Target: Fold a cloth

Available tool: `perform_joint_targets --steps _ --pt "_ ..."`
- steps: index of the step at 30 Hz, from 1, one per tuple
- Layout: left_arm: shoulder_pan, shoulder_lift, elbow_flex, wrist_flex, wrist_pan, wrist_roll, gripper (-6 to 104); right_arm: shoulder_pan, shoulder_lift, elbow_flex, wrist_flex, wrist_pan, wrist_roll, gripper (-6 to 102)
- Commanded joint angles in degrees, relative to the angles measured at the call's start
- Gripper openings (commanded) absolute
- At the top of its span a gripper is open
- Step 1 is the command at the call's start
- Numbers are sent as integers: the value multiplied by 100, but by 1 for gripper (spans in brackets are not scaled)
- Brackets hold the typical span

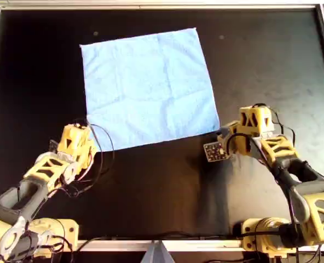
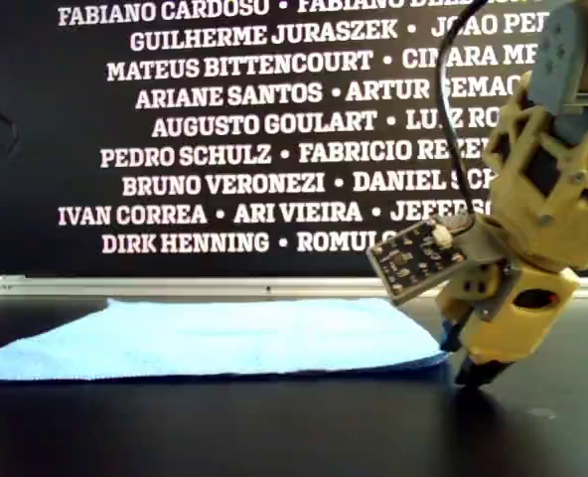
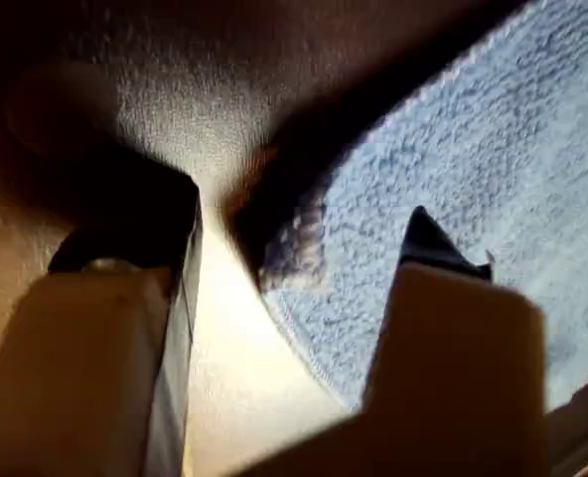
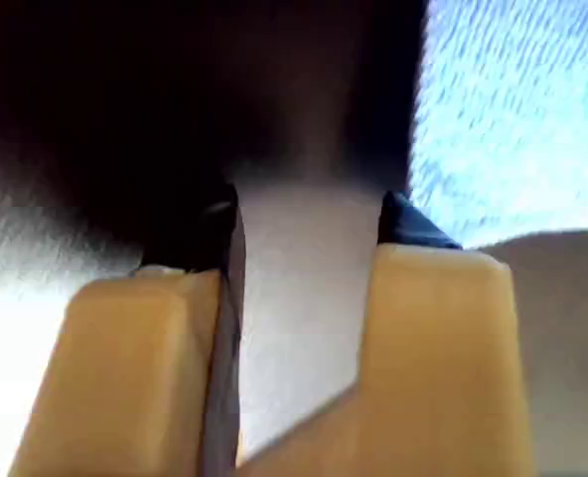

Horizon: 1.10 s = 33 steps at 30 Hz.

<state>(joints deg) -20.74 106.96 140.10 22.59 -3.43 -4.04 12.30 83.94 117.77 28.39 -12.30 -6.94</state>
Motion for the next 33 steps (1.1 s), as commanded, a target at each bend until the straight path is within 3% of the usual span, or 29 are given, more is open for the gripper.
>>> perform_joint_targets --steps 1,12,20,33 --pt "0 0 -141 -62 -105 -9 73 185 35 -466 -237 9 9 56" --pt "0 0 -149 -79 -97 -9 73 325 -536 -1072 -229 26 -44 56" --pt "-9 -677 -308 -677 -176 -9 73 334 -844 -1424 -220 448 -9 56" --pt "-88 -738 -483 -677 -105 35 72 404 -861 -1529 -229 457 -18 55"
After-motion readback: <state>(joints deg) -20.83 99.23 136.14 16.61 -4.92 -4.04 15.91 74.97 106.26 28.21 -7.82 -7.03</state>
